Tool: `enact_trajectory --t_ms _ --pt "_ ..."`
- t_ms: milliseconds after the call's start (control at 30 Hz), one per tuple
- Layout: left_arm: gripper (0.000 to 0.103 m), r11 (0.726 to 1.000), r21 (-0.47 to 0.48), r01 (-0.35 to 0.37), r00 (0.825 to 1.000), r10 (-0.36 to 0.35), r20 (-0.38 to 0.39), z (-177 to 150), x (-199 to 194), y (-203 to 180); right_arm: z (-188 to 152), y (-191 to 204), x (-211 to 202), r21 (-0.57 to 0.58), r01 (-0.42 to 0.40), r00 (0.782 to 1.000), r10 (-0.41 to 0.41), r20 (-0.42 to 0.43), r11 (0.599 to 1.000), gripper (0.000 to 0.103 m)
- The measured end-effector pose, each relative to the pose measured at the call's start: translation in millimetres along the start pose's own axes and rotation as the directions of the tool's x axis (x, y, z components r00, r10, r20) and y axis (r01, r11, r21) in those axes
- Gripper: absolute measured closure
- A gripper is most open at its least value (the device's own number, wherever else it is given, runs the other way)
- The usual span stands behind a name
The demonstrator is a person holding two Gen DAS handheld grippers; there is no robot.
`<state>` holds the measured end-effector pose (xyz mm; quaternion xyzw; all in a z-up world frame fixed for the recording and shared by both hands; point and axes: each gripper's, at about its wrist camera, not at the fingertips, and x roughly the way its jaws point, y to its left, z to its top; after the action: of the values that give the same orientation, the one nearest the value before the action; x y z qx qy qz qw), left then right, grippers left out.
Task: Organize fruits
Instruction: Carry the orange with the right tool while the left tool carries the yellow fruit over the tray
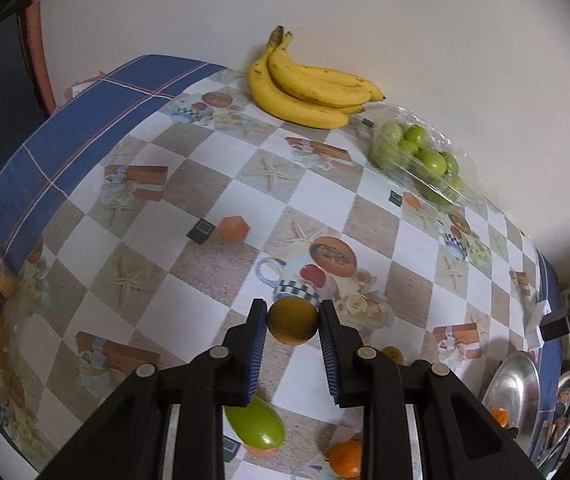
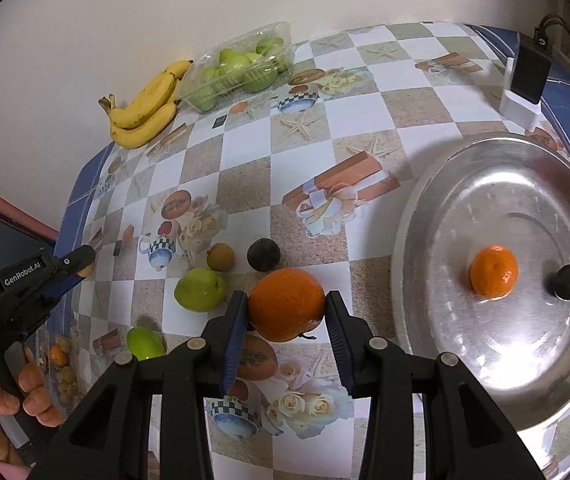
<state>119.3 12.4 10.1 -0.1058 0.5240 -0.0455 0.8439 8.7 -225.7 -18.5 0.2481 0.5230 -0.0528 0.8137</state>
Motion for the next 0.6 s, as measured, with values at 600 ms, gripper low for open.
enact_trajectory --t_ms 600 --pt "0.075 0.979 0.198 0.051 0.999 -0.047 -0.026 -33 -5 -88 11 -55 -31 0.108 0.049 0.996 -0.057 0.071 0.993 0.062"
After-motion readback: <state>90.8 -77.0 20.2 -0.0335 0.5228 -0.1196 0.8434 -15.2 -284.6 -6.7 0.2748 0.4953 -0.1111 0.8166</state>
